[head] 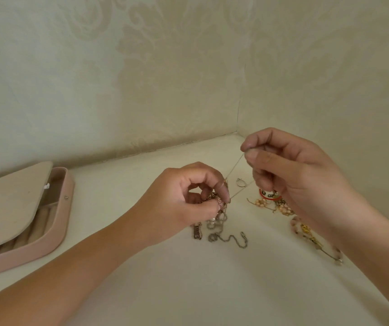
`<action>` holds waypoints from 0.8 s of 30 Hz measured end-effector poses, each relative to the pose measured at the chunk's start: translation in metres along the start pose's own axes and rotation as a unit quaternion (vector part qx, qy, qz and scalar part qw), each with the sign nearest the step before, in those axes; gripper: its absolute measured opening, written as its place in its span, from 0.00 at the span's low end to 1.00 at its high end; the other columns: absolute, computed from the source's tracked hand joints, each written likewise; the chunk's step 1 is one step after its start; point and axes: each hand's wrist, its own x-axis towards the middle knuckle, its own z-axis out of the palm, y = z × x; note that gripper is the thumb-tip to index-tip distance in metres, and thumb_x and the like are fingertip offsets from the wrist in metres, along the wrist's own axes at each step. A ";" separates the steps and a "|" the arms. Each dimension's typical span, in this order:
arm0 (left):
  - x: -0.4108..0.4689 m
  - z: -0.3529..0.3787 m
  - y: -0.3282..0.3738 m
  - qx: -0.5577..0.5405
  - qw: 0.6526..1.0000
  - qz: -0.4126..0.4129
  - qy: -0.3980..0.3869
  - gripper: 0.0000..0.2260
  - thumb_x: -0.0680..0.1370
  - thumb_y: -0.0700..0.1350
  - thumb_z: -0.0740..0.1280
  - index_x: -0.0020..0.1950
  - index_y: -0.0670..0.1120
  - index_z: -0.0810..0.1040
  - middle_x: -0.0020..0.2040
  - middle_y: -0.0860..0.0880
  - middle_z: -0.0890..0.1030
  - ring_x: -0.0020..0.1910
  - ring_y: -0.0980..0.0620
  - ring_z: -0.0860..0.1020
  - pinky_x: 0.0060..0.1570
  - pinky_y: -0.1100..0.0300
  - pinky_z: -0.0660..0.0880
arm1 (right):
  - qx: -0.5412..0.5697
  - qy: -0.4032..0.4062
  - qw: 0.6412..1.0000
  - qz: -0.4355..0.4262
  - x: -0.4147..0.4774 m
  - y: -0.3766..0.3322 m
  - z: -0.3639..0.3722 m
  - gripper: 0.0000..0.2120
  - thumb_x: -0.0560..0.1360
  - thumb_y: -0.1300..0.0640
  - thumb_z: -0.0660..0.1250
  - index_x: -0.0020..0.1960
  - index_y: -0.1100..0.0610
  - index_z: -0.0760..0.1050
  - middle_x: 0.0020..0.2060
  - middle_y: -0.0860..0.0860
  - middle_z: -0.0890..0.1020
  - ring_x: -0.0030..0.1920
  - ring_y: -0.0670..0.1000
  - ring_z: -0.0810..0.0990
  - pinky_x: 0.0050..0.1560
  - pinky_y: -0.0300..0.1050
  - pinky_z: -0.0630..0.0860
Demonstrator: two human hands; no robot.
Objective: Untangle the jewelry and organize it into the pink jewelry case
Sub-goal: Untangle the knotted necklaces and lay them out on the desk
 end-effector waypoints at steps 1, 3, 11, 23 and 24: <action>0.000 0.000 0.001 -0.017 1.000 -0.015 -0.010 0.11 0.66 0.35 0.68 0.35 0.52 0.81 0.41 0.56 0.79 0.38 0.54 0.75 0.38 0.66 0.72 | -0.004 0.005 1.000 0.003 0.000 -0.001 0.000 0.07 0.73 0.60 0.69 0.40 0.49 0.79 0.26 0.46 0.69 0.26 0.47 0.66 0.29 0.41 0.59; 0.001 -0.001 0.001 -0.046 0.998 -0.036 -0.031 0.10 0.66 0.34 0.67 0.34 0.51 0.80 0.39 0.55 0.79 0.38 0.57 0.75 0.37 0.66 0.71 | 0.002 0.014 1.000 0.015 0.001 -0.001 0.000 0.08 0.75 0.62 0.67 0.41 0.52 0.78 0.24 0.46 0.64 0.25 0.46 0.62 0.28 0.39 0.57; 0.002 -0.009 -0.002 -0.212 0.967 -0.083 -0.117 0.07 0.63 0.38 0.69 0.35 0.50 0.79 0.40 0.52 0.75 0.35 0.57 0.72 0.39 0.66 0.72 | -0.115 0.064 0.991 0.013 0.000 0.005 0.000 0.04 0.76 0.61 0.67 0.44 0.55 0.79 0.21 0.46 0.63 0.22 0.45 0.60 0.23 0.35 0.60; 0.013 -0.022 -0.018 -0.307 0.947 -0.082 0.041 0.11 0.61 0.52 0.79 0.32 0.48 0.81 0.34 0.50 0.76 0.43 0.52 0.78 0.50 0.58 0.75 | 0.119 0.004 0.979 0.165 0.005 0.009 -0.008 0.06 0.70 0.54 0.68 0.39 0.57 0.75 0.29 0.49 0.72 0.37 0.47 0.77 0.49 0.40 0.78; 0.013 -0.022 -0.017 -0.314 0.945 -0.082 0.036 0.10 0.64 0.52 0.77 0.33 0.47 0.81 0.32 0.50 0.76 0.42 0.52 0.78 0.50 0.58 0.75 | 0.182 -0.007 0.968 0.174 0.004 0.008 -0.006 0.06 0.69 0.56 0.67 0.38 0.58 0.74 0.28 0.50 0.72 0.38 0.49 0.78 0.53 0.43 0.80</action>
